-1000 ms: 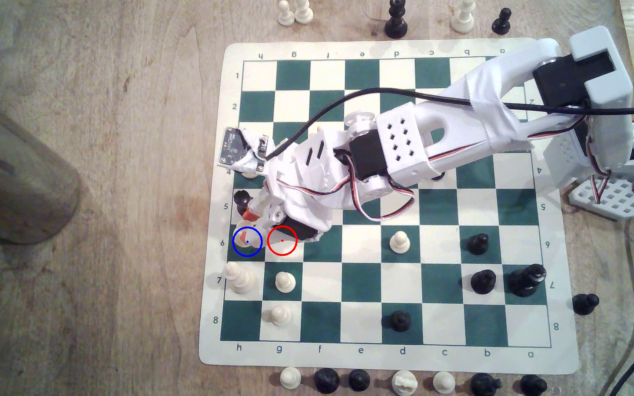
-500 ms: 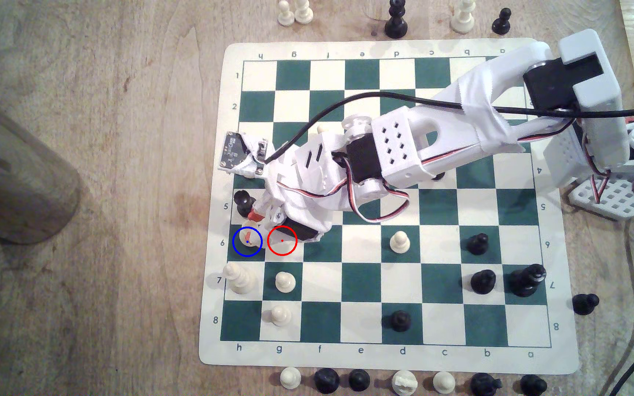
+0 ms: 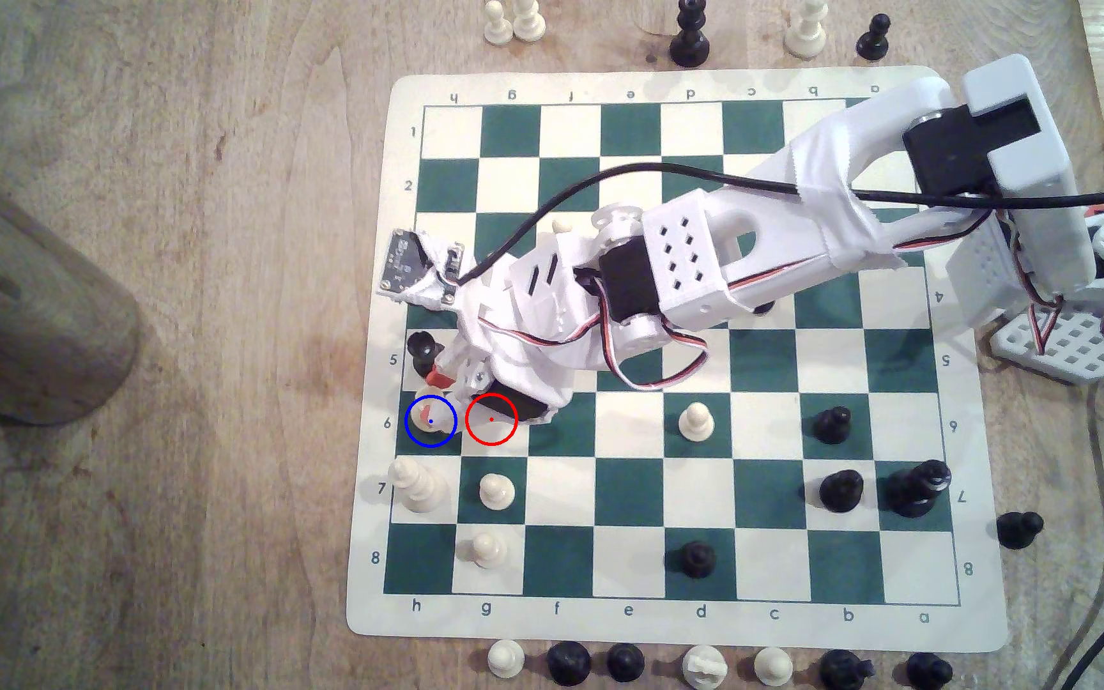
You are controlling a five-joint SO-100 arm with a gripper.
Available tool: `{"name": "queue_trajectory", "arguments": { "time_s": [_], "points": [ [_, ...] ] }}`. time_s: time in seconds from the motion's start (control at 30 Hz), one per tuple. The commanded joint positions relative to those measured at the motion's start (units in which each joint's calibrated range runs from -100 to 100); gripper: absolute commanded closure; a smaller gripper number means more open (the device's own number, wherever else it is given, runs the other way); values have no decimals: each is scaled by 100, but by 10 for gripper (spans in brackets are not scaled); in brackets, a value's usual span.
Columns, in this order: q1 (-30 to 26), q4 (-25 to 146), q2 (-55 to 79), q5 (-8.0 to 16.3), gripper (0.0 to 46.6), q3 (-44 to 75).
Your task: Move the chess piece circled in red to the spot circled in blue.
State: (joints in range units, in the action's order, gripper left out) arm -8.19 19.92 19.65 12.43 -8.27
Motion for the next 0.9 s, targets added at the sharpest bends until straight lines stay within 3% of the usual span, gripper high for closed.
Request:
{"name": "queue_trajectory", "arguments": {
  "time_s": [0.0, 0.2, 0.3, 0.47, 0.87],
  "points": [
    [-7, -149, -148, 29, 449, 528],
    [-22, -149, -106, 39, 401, 501],
    [-22, -141, -106, 39, 331, 473],
    [9, -26, -208, 147, 306, 464],
    [64, 105, -632, 156, 300, 392]
  ]
}}
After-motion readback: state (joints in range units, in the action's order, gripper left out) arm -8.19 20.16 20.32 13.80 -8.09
